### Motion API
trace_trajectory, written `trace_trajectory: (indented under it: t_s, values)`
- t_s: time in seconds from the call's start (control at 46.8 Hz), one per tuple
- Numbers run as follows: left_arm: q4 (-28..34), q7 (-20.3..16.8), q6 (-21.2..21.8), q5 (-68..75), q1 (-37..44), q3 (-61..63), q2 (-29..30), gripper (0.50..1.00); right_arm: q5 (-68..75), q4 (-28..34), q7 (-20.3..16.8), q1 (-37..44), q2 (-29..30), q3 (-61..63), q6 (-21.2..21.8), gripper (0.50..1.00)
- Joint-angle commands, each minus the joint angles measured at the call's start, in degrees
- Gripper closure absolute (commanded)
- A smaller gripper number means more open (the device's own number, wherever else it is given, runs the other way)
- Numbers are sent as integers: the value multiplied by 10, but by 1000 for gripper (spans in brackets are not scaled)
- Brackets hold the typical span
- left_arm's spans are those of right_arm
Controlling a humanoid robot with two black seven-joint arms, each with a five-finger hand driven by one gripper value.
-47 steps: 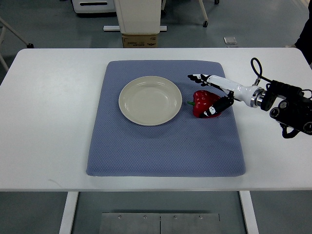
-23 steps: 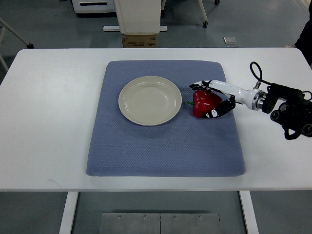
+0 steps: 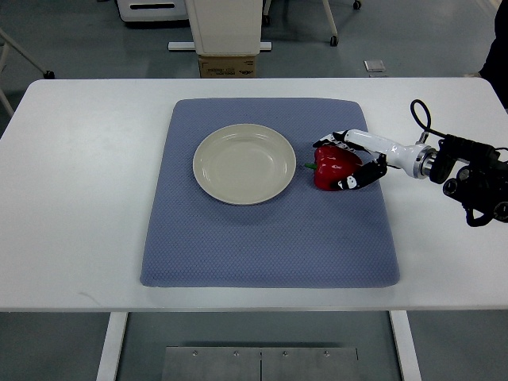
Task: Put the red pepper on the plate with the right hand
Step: 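Close the right hand fingers around the red pepper and lift, then carry the pepper with the right hand onto the cream plate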
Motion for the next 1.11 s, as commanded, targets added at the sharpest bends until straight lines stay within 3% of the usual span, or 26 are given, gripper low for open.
trace_trajectory:
  t_s: [0.0, 0.384, 0.79, 1.089]
  values:
    - [1, 0, 0, 0, 0, 0, 0, 500, 0, 0, -2, 0, 0, 0, 0, 1000]
    - [0, 0, 0, 0, 0, 0, 0, 500, 10, -1, -43, 46, 18, 8, 0, 1000]
    - [0, 0, 0, 0, 0, 0, 0, 500, 21, -12, -105, 82, 109, 25, 0, 1000]
    - [0, 0, 0, 0, 0, 0, 0, 500, 21, -41, -118, 82, 189, 33, -1, 1000]
